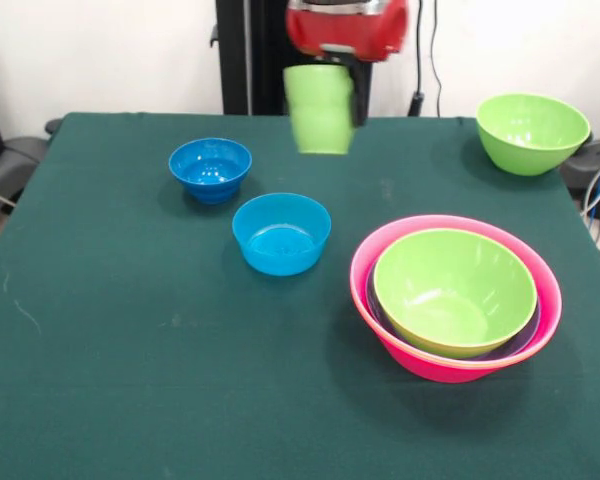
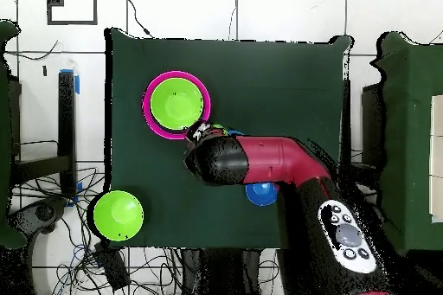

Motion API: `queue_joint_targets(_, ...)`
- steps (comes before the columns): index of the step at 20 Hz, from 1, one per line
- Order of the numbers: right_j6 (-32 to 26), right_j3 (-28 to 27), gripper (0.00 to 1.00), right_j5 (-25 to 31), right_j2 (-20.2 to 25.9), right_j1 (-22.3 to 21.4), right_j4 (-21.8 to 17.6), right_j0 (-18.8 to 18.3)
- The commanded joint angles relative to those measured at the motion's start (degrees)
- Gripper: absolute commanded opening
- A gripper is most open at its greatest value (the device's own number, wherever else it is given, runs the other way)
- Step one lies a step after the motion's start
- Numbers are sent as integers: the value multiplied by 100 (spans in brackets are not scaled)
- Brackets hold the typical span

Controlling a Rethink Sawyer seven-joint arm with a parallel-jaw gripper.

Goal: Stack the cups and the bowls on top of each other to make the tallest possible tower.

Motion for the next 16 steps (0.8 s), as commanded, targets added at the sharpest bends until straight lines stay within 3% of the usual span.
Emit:
queue_joint_targets(1,1490,-1002,0,0,-893,776,490,641)
queue_joint_targets(10,1365,-2083,0,-15,-1360,1748,888,1028)
queue_joint_targets(16,1287,-2566,0,66,-1569,2069,1111,1208)
